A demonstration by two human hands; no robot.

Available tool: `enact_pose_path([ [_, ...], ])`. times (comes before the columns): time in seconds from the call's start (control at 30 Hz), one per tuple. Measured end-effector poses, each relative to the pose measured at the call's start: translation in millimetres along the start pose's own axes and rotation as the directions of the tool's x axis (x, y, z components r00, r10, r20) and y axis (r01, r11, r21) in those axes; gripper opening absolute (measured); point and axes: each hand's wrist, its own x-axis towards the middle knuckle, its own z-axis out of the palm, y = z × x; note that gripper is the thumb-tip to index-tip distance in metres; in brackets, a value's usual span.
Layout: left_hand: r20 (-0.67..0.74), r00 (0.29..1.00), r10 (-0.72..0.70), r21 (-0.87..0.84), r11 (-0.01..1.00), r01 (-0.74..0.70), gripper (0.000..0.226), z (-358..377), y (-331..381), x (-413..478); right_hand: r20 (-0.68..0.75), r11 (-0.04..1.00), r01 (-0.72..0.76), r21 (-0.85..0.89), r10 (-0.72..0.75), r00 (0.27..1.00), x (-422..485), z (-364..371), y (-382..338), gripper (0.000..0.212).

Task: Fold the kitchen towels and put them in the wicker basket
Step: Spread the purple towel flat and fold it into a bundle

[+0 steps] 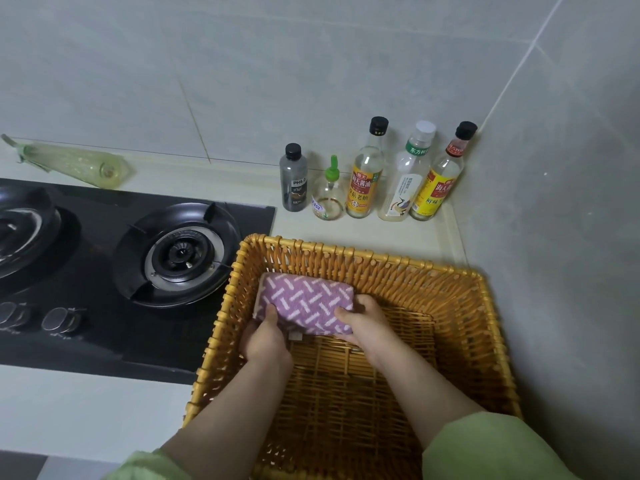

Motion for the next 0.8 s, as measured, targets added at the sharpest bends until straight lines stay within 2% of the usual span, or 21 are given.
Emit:
enact_pose_path([
  [0.07, -0.003, 1.0, -0.015, 0.036, 0.999, 0.015, 0.029, -2.7, -2.0, 11.2, -0.007, 0.994, 0.035, -0.106, -0.036, 0.999, -2.0, -1.0, -2.0, 0.044],
  [0.17, 0.011, 1.0, -0.01, 0.147, 0.989, 0.009, 0.052, -0.1, 11.3, -6.4, 0.025, 0.925, 0.142, -0.353, -0.142, 0.99, -4.3, -5.4, 0.0, 0.04],
  [0.27, 0.161, 0.986, -0.029, 0.25, 0.968, -0.012, 0.029, -6.7, 27.0, -51.0, 0.131, 0.867, 0.218, -0.447, -0.178, 0.975, -8.2, -12.4, 2.1, 0.044],
  [0.33, 0.302, 0.949, 0.088, 0.396, 0.894, -0.209, 0.025, -18.8, 24.0, -67.1, 0.151, 0.861, 0.222, -0.458, -0.17, 0.974, -9.8, -16.8, 3.3, 0.053],
  [0.37, 0.403, 0.895, 0.19, 0.472, 0.795, -0.381, 0.031, -23.2, 21.5, -71.4, 0.145, 0.861, 0.213, -0.462, -0.163, 0.976, -9.8, -18.7, 4.3, 0.057],
  [0.43, 0.587, 0.733, 0.342, 0.551, 0.495, -0.672, 0.058, -27.4, 15.4, -70.0, 0.131, 0.863, 0.199, -0.465, -0.155, 0.979, -8.7, -20.5, 7.1, 0.061],
  [0.5, 0.65, 0.613, 0.449, 0.576, 0.235, -0.783, 0.073, -19.8, 13.4, -53.5, 0.124, 0.875, 0.189, -0.445, -0.148, 0.981, -7.8, -21.4, 7.8, 0.062],
  [0.53, 0.652, 0.593, 0.473, 0.62, 0.119, -0.776, 0.077, -14.8, 13.3, -45.5, 0.123, 0.884, 0.188, -0.429, -0.149, 0.981, -8.4, -21.0, 7.2, 0.06],
  [0.6, 0.649, 0.601, 0.467, 0.723, -0.133, -0.678, 0.082, -9.1, 13.0, -25.1, 0.114, 0.901, 0.182, -0.394, -0.149, 0.982, -7.2, -21.2, 8.1, 0.057],
  [0.63, 0.648, 0.615, 0.449, 0.745, -0.203, -0.636, 0.084, -7.6, 11.8, -17.2, 0.107, 0.907, 0.176, -0.383, -0.146, 0.983, -6.2, -21.1, 8.6, 0.056],
  [0.73, 0.656, 0.638, 0.404, 0.754, -0.301, -0.584, 0.088, -7.0, 4.1, -2.2, 0.069, 0.905, 0.168, -0.392, -0.153, 0.986, -5.6, -19.0, 9.4, 0.053],
  [0.8, 0.664, 0.629, 0.405, 0.748, -0.361, -0.557, 0.087, -6.8, 0.4, 3.1, 0.006, 0.849, 0.217, -0.482, -0.244, 0.97, -8.5, -18.9, 9.4, 0.059],
])
